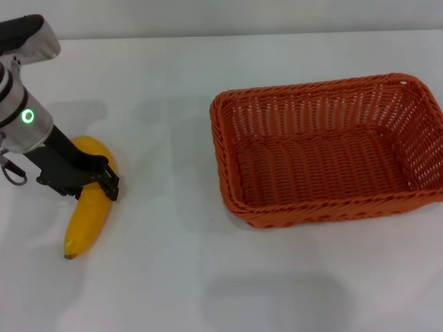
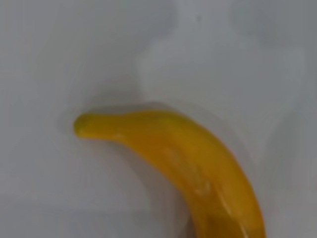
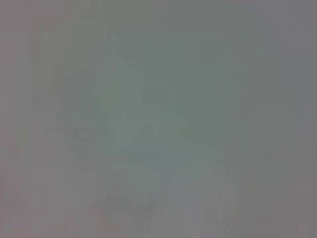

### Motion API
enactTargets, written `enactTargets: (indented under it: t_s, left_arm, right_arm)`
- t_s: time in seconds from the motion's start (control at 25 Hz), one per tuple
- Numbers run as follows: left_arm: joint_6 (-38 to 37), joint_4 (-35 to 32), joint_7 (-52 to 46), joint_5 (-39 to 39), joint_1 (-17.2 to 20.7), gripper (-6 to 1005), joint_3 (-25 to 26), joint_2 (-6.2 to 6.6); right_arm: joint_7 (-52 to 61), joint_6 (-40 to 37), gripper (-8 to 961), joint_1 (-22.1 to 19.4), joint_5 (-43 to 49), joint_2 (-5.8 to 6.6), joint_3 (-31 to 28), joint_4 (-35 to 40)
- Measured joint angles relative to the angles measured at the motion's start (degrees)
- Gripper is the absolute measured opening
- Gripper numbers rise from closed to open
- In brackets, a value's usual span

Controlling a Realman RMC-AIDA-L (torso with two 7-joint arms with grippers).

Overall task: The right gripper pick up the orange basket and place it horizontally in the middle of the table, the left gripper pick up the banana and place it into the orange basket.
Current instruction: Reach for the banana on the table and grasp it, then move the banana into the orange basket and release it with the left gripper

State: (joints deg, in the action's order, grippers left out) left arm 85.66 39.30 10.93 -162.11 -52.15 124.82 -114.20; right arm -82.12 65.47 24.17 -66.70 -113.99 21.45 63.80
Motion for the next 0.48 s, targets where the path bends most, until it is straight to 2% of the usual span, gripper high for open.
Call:
enactTargets:
  t_s: [0.16, 0.32, 0.4, 0.48]
  left_arm:
    - [-0.5, 1.6, 0.2, -0.1, 0.2, 544, -0.6, -0.19]
    - [0.3, 6.6, 1.2, 0.2, -0.6, 511, -0.7, -0.16]
    - [1.5, 8.9, 1.9, 0.5, -2.3, 494, -0.7, 0.06]
    - [3.4, 10.4, 3.5, 1.6, -5.5, 494, -0.7, 0.19]
  right_arm:
    - [0.2, 0.2, 670, -0.2, 0.0, -0.33, 0.0, 0.1]
    - [0.6, 0.8, 670, -0.3, -0.4, -0.57, 0.0, 0.5]
    - [0.9, 1.1, 670, -0.3, -0.7, -0.57, 0.0, 0.7]
    - [1.2, 1.2, 669, -0.3, -0.7, -0.49, 0.0, 0.7]
